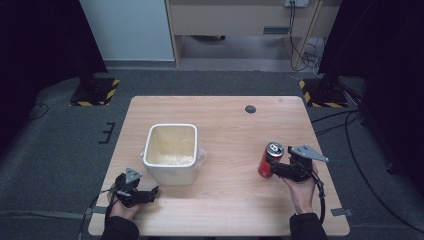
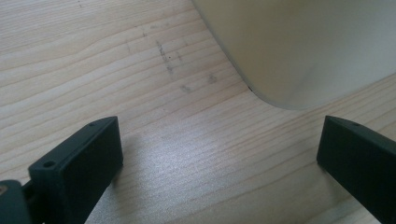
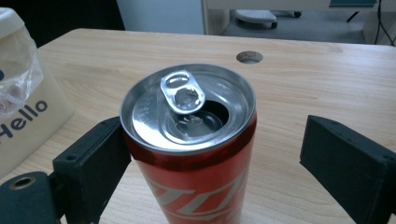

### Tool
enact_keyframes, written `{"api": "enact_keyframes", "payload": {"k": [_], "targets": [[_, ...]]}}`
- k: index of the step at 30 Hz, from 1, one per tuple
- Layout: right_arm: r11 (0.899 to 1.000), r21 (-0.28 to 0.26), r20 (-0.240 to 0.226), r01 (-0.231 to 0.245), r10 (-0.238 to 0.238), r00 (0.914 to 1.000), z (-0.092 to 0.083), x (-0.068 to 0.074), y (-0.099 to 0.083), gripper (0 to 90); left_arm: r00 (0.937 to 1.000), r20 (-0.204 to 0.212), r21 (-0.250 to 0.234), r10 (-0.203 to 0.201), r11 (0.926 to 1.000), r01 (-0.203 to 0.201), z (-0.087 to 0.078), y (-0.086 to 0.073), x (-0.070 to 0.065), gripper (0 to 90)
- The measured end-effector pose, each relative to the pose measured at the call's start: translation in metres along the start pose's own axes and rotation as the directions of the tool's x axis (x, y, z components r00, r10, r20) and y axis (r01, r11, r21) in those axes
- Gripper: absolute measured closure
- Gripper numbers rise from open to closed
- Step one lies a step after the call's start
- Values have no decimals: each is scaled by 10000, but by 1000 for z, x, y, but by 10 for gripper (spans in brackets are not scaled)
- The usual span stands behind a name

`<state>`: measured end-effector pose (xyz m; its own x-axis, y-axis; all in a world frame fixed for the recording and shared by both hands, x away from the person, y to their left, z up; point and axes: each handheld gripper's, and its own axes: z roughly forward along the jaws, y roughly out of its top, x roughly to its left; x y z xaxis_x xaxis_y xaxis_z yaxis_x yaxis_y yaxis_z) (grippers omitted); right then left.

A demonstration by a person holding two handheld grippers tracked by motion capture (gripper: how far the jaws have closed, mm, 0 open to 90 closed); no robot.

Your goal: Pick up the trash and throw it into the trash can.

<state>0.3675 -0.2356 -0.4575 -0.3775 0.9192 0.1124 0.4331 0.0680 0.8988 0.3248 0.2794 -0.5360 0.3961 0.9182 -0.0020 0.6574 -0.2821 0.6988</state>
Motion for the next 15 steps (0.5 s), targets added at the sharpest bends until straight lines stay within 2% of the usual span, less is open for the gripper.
{"api": "enact_keyframes", "payload": {"k": [8,15], "targets": [[9993,254,-114,256,-254,9996,9,4,-6,138,10000,7,2,8,10000,-8,0,0,0,0],[9972,475,-120,575,-570,9983,15,9,-12,231,10000,15,5,17,10000,-17,0,0,0,0]]}}
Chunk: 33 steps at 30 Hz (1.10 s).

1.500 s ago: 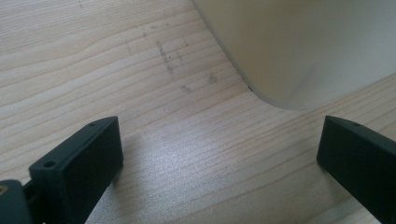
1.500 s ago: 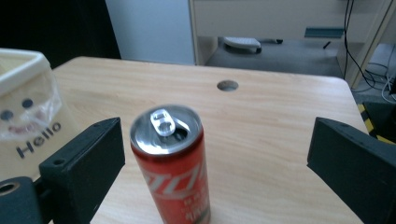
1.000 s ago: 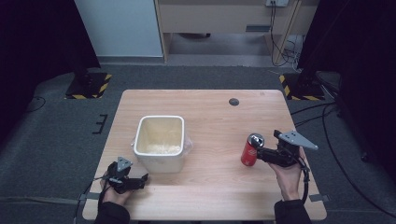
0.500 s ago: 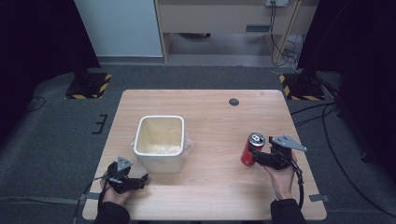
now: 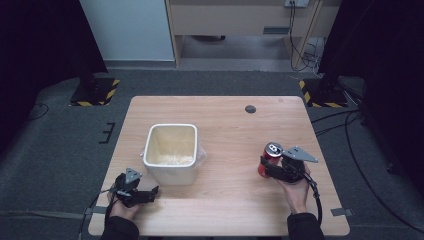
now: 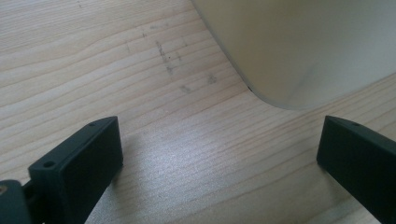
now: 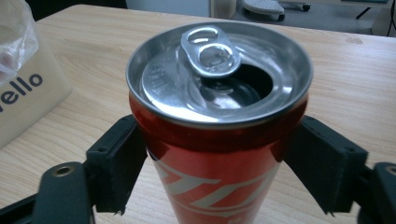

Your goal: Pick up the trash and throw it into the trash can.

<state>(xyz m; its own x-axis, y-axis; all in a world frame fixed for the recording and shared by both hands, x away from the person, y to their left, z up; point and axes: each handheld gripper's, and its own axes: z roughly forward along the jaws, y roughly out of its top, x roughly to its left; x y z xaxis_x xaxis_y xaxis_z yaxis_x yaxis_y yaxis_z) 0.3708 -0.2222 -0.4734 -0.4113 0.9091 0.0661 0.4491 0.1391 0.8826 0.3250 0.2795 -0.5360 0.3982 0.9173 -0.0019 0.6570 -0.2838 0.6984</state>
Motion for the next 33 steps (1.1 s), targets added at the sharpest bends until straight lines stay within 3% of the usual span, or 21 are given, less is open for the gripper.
{"api": "enact_keyframes", "payload": {"k": [6,14,23,33], "targets": [[9999,51,110,113,-113,9999,3,2,-3,324,10000,1,-3,-2,10000,2,0,0,0,0],[9998,-60,68,180,-179,9998,0,2,-1,336,10000,1,-4,-5,10000,5,0,0,0,0],[9968,-788,-307,-100,76,9995,-14,-1,9,336,10000,3,-2,1,10000,-1,0,0,0,0],[9798,-1933,-912,-506,334,9953,-39,2,28,336,10000,9,-1,9,10000,-9,0,0,0,0]]}}
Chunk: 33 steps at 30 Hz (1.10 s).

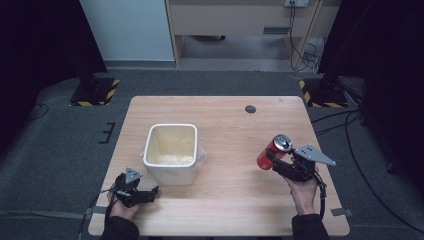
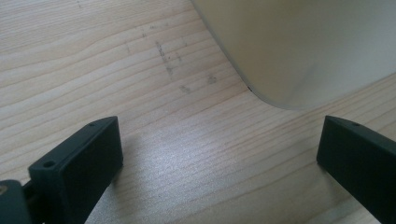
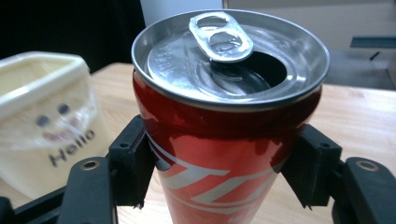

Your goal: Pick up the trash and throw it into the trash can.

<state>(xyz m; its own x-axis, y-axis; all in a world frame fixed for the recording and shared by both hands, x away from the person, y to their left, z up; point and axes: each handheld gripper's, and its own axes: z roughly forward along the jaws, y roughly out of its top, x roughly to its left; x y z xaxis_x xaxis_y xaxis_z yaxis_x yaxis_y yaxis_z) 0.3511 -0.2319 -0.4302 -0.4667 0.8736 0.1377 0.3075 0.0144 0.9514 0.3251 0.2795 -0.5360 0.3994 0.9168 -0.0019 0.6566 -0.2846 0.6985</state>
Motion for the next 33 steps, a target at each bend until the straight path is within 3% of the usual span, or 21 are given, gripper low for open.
{"api": "enact_keyframes", "payload": {"k": [15,26,33], "targets": [[9927,-1206,-952,-12,-103,9954,-23,17,28,337,10000,3,1,1,10000,-1,0,0,0,0],[9880,-1532,-1551,218,-458,9868,-23,38,40,337,10000,19,7,26,10000,-26,0,0,0,0],[9822,-1877,-1930,86,-455,9801,-15,51,53,337,10000,23,6,25,10000,-25,0,0,0,0]]}}
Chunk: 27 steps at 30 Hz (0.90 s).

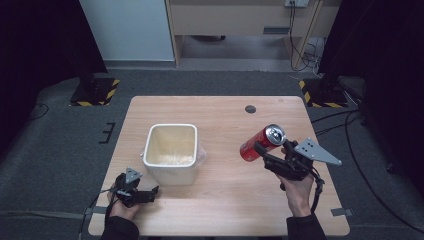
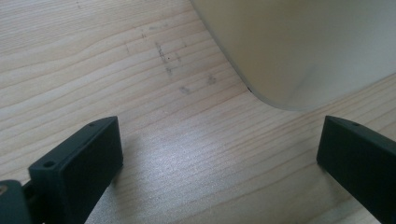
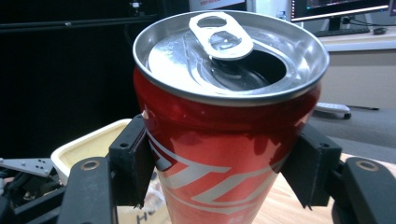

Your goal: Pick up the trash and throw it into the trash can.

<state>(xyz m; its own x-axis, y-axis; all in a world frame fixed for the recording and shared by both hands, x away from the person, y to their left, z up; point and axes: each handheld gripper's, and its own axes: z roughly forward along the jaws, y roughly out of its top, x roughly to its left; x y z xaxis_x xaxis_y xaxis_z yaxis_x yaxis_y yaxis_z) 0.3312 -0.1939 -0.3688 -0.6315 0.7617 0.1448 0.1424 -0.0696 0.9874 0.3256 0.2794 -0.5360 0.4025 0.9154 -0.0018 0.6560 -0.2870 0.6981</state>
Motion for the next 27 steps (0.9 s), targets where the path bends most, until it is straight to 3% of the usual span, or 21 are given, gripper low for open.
{"api": "enact_keyframes", "payload": {"k": [8,27], "targets": [[9999,-44,-409,106,-108,9991,24,17,10,337,10000,1,0,1,10000,-1,0,0,0,0],[9999,-69,-874,137,-143,9961,74,45,25,337,10000,-1,3,3,10000,-3,0,0,0,0]]}}
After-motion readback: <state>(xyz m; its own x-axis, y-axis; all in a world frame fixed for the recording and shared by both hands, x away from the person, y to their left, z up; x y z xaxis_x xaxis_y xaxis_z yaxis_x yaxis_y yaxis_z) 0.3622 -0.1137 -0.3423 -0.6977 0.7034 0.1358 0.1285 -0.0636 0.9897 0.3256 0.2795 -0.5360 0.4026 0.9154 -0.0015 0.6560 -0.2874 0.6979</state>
